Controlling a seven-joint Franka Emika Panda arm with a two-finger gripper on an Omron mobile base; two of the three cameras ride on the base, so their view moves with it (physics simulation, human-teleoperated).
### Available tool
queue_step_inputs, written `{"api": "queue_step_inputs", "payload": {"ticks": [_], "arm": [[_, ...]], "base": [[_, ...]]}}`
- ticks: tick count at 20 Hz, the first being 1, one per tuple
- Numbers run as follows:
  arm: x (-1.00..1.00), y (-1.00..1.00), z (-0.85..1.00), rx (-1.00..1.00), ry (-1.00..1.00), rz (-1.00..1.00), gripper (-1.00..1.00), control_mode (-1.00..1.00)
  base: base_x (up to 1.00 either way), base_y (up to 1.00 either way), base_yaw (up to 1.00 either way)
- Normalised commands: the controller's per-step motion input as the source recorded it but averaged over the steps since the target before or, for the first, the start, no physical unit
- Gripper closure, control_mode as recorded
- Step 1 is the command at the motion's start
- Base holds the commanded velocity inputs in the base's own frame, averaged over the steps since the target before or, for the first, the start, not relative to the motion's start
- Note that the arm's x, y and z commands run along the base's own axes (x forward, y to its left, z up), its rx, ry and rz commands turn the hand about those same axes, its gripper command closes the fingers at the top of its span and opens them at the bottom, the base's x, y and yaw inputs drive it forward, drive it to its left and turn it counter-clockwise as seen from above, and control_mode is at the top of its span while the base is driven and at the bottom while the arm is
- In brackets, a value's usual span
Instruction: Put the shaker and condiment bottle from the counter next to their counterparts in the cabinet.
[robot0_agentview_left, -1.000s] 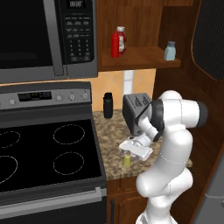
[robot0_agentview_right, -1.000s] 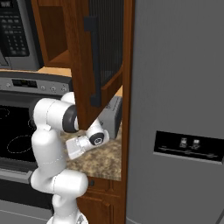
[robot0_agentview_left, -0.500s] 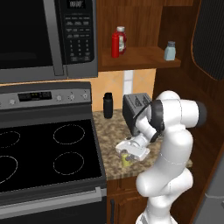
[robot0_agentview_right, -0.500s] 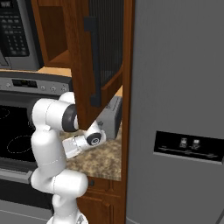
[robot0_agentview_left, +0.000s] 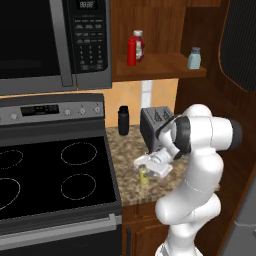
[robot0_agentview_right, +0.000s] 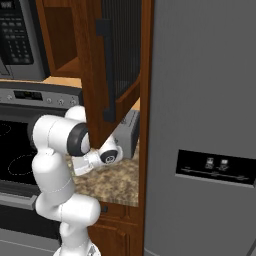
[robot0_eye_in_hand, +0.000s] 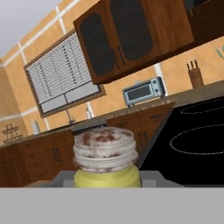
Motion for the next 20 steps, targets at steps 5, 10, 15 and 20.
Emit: {"api": "queue_step_inputs", "payload": {"ticks": [5, 10, 15, 20], "arm": [[0.00, 0.00, 0.55, 0.00, 0.00, -0.18, 1.00, -1.00], [0.00, 0.00, 0.43, 0.00, 0.00, -0.19, 1.00, -1.00], [0.00, 0.00, 0.27, 0.00, 0.00, -0.22, 1.00, -1.00], [0.00, 0.01, 0.35, 0.00, 0.00, -0.25, 1.00, -1.00]], "base": [[0.00, 0.00, 0.00], [0.00, 0.00, 0.00], [0.00, 0.00, 0.00], [0.00, 0.00, 0.00]]}}
